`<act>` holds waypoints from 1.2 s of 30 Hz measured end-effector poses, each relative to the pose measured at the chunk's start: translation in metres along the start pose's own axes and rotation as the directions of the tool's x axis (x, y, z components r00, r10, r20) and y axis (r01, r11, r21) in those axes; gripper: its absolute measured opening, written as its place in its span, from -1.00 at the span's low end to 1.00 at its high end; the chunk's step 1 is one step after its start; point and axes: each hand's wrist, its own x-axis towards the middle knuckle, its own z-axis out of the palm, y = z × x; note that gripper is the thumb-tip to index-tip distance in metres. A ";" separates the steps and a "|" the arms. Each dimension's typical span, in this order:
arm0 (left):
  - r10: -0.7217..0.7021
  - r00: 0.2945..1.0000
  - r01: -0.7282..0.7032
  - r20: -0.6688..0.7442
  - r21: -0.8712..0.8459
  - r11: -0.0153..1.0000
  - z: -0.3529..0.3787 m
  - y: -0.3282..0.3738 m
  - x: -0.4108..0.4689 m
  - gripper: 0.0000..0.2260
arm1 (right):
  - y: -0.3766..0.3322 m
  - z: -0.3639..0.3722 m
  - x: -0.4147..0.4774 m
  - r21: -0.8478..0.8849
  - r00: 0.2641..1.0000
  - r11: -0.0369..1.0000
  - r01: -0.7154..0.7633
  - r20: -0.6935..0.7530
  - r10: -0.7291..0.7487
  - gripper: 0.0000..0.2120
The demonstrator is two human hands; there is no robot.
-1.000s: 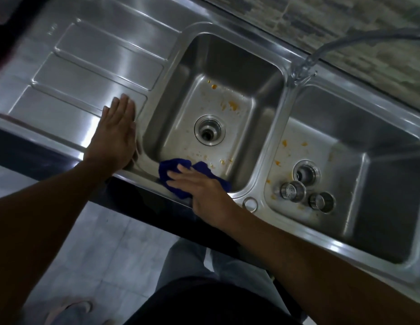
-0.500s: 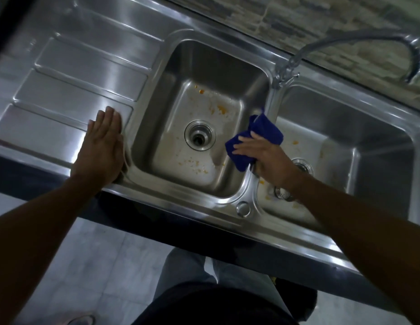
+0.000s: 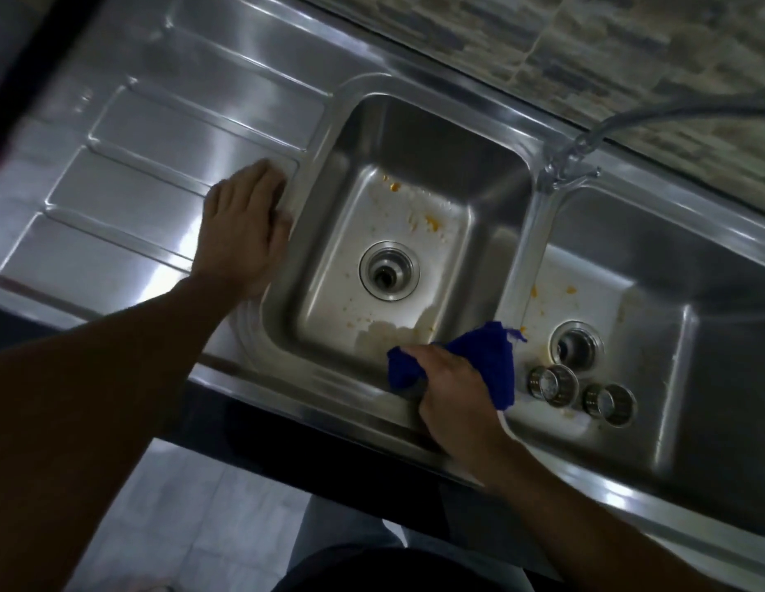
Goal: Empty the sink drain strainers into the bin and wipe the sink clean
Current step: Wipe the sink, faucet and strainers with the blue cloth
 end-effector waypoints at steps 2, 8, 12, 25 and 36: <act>0.018 1.000 -0.018 0.025 0.028 0.999 0.005 -0.005 0.009 -0.54 | -0.008 -0.003 0.031 -0.066 0.999 0.997 -0.044 -0.026 0.042 -0.33; 0.018 1.000 -0.017 -0.010 0.029 0.999 0.012 -0.009 0.010 -0.52 | -0.008 0.025 0.096 0.022 0.966 0.965 -0.260 -0.004 0.260 -0.35; 0.010 1.000 -0.010 0.003 0.020 1.000 0.012 -0.010 0.011 -0.51 | 0.003 0.081 0.108 -0.105 0.867 0.994 -0.039 0.490 0.086 -0.30; 0.024 0.999 -0.023 -0.043 0.022 0.999 0.014 -0.008 0.011 -0.54 | 0.016 0.121 0.191 -0.430 0.694 0.567 0.703 0.238 -0.680 -0.42; 0.022 0.999 -0.020 -0.033 0.055 0.998 0.012 -0.005 0.010 -0.55 | 0.018 0.129 0.169 -0.517 0.795 0.619 0.591 0.240 -0.557 -0.37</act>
